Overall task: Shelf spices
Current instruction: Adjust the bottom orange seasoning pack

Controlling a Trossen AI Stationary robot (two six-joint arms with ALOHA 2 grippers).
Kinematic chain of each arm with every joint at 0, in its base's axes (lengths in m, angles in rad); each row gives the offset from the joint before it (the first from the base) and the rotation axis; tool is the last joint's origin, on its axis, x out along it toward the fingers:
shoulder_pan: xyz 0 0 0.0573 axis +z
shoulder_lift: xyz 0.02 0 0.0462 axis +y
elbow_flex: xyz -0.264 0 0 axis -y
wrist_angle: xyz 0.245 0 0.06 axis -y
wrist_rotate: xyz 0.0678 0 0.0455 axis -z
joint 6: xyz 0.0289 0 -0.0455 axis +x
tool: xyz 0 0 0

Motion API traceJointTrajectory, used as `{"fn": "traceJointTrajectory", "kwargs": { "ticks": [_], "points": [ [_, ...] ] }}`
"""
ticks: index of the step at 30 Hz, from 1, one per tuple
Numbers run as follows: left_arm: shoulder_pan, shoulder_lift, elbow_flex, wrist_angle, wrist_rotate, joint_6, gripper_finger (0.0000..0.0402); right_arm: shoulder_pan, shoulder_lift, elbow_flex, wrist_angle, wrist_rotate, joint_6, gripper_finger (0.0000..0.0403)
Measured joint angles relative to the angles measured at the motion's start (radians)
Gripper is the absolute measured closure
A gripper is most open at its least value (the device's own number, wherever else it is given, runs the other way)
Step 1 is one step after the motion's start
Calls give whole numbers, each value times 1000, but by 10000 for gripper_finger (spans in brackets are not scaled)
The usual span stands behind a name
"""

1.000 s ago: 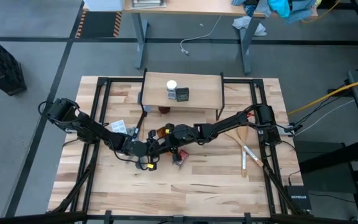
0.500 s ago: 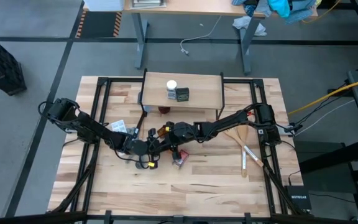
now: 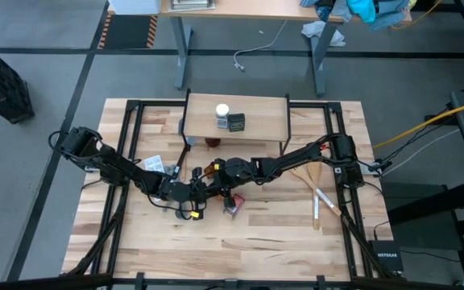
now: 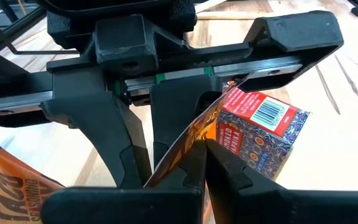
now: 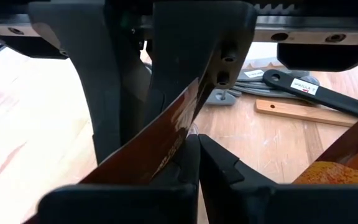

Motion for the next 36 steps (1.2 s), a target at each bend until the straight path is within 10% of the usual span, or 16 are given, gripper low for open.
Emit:
{"fn": "traceJointTrajectory", "kwargs": {
  "ticks": [36],
  "points": [
    [-69, -29, 0, 13, -9, -6, 398, 2, -3, -1, -51, 133, -1, 395]
  ]
}}
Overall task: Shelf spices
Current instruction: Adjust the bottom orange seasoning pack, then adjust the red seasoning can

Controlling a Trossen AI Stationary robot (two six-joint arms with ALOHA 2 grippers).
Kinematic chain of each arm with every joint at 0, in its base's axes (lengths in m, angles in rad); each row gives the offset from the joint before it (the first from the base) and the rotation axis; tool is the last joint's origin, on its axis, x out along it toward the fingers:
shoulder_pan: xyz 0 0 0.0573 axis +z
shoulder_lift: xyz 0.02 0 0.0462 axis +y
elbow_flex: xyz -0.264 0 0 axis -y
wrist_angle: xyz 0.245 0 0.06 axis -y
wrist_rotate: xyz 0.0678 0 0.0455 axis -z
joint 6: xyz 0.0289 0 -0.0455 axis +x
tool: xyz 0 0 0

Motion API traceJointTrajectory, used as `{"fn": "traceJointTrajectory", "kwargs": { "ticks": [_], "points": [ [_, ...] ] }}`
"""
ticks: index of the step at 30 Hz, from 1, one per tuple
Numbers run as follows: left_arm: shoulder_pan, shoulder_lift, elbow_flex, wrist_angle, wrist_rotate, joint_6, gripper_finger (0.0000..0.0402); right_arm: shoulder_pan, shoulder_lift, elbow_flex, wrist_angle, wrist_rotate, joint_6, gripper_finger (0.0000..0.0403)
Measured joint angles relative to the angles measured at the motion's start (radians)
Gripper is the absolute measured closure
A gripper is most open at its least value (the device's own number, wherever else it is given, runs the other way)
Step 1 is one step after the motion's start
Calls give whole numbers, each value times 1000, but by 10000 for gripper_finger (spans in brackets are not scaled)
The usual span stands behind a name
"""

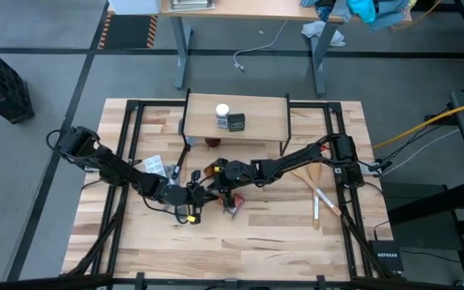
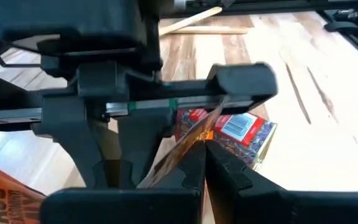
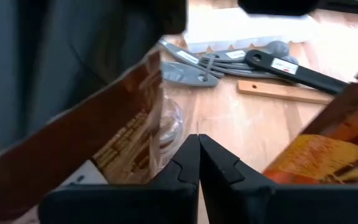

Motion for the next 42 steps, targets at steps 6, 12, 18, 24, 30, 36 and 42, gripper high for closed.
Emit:
{"fn": "traceJointTrajectory", "kwargs": {
  "ticks": [6, 12, 18, 24, 30, 36, 42],
  "points": [
    [-12, -65, 0, -27, -35, 32, 398, -1, -33, -1, -37, 13, -9, 395],
    [-16, -116, 1, -72, -59, 36, 398, -1, -89, -1, -123, 32, -12, 395],
    [-27, -117, 1, -86, -61, 36, 398, -1, -137, -1, -224, 79, -37, 395],
    [-68, -117, 1, -110, -76, 39, 398, 1, -188, -1, -362, 84, -35, 395],
    [-133, -116, 0, -144, -115, 1, 398, 50, -230, -47, -430, 183, -3, 395],
    [-177, -115, 0, -157, -118, -48, 398, 111, -272, -70, -536, 335, 65, 395],
    [-180, -50, 0, -146, -118, -133, 398, 140, -277, -105, -545, 343, 129, 395]
  ]
}}
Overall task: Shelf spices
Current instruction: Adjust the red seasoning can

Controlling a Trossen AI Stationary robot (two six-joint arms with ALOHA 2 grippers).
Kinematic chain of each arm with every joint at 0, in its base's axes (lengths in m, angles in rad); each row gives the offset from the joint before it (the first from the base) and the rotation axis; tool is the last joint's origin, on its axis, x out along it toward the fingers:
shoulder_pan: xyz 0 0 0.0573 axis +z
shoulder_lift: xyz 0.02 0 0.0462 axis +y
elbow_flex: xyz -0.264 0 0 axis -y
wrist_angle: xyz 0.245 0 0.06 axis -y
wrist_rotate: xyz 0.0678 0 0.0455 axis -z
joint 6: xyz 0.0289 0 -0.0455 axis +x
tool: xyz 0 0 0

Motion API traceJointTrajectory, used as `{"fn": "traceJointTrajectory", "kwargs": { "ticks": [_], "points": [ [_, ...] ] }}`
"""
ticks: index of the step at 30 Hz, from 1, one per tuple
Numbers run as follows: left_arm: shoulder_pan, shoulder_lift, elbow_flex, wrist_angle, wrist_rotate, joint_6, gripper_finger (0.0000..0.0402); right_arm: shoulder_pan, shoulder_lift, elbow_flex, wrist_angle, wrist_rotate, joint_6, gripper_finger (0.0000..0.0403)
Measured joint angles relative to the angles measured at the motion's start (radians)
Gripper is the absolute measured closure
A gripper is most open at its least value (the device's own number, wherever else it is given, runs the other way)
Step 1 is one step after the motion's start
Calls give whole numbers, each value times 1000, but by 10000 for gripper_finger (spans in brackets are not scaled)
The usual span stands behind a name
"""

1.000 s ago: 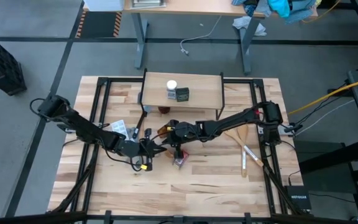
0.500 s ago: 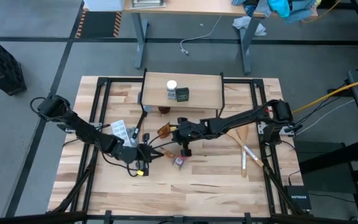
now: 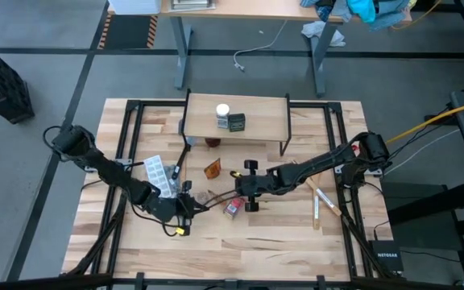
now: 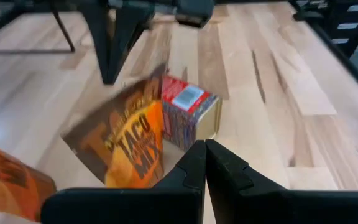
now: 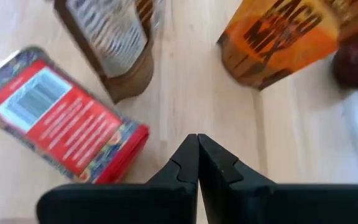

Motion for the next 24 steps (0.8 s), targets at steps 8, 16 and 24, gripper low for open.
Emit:
{"fn": "traceJointTrajectory", "kwargs": {
  "ticks": [8, 16, 24],
  "points": [
    [7, 174, 70, 56, 19, -33, 398, 17, 0, -73, 28, 30, 96, 395],
    [43, 272, 161, 73, 101, -23, 398, 38, 0, -130, 116, 35, 103, 395],
    [74, 369, 226, 66, 103, -24, 400, 65, 1, -169, 215, 52, 99, 395]
  ]
}}
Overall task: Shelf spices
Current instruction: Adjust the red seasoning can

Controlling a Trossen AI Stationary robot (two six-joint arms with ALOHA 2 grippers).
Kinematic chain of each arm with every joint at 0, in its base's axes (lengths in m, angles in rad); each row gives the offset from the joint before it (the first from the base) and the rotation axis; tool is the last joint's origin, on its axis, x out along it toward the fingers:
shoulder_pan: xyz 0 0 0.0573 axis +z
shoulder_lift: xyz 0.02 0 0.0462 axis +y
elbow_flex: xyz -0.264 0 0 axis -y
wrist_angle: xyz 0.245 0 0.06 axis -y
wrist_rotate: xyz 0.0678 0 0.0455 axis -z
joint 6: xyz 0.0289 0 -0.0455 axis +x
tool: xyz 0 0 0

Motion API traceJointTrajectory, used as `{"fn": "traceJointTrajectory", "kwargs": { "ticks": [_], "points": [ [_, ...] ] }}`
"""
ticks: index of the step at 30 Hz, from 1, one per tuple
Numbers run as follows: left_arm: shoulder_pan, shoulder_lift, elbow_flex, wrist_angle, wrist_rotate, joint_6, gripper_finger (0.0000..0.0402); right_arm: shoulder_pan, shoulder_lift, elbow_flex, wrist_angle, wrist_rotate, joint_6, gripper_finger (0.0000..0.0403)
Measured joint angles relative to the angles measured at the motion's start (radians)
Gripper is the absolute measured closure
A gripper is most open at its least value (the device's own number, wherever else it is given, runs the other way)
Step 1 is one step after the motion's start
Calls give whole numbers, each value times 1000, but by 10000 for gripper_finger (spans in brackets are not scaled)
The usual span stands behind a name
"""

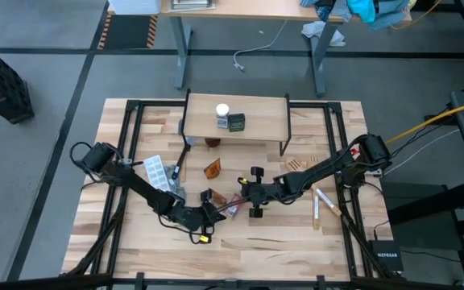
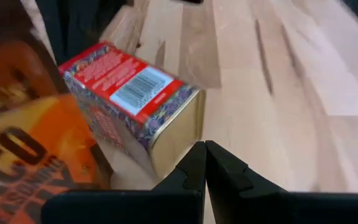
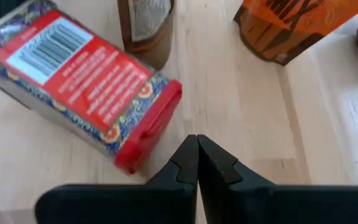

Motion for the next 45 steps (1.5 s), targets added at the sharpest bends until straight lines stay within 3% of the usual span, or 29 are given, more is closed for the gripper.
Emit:
{"fn": "traceJointTrajectory", "kwargs": {
  "ticks": [45],
  "points": [
    [3, 25, 10, -7, 8, -43, 399, 89, 2, 1, 238, -8, 62, 395]
  ]
}}
